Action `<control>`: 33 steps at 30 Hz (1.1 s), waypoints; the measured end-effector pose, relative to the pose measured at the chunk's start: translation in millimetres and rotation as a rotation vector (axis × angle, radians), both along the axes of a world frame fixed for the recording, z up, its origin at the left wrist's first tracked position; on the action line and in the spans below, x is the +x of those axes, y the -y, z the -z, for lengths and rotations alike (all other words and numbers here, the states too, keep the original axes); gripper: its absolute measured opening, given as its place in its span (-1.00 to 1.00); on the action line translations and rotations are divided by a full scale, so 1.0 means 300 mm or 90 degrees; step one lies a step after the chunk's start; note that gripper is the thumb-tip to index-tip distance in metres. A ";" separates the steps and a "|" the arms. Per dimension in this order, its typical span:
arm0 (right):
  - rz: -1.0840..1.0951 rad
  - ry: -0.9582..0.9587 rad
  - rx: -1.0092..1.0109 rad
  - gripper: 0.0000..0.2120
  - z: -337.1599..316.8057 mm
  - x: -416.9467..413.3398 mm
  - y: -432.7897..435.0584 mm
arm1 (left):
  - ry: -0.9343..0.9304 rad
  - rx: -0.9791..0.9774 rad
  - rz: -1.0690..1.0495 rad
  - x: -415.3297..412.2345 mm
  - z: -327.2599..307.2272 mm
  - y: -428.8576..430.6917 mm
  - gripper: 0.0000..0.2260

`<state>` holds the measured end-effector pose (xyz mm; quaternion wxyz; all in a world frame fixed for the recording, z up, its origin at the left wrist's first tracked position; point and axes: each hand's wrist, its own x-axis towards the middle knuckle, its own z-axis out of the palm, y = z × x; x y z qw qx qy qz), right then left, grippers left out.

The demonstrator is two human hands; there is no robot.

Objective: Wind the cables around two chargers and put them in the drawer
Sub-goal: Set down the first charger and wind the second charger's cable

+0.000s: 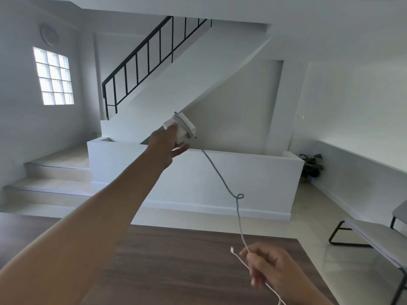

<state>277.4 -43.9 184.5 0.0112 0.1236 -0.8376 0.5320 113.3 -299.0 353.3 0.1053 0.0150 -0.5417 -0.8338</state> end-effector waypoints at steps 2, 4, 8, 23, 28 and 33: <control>-0.063 0.135 -0.127 -0.80 -0.017 -0.005 0.032 | -0.026 -0.001 0.031 0.028 -0.028 -0.047 -0.87; -0.076 0.164 -0.205 -0.61 -0.020 -0.030 0.064 | -0.038 0.021 0.068 0.052 -0.046 -0.095 -0.83; -0.094 0.116 -0.470 -0.30 -0.044 -0.093 0.106 | -0.043 0.036 0.114 0.071 -0.056 -0.164 -0.80; 0.325 -0.474 -0.104 -0.84 -0.081 -0.064 0.057 | -0.012 -0.141 0.001 0.000 0.035 -0.050 -0.81; 0.246 -0.642 0.064 -0.85 0.005 -0.038 0.084 | 0.009 -0.202 -0.012 -0.002 0.123 -0.023 -0.80; 0.186 -0.428 0.034 -0.79 0.166 -0.058 0.145 | -0.010 -0.188 0.039 0.015 0.142 -0.078 -0.77</control>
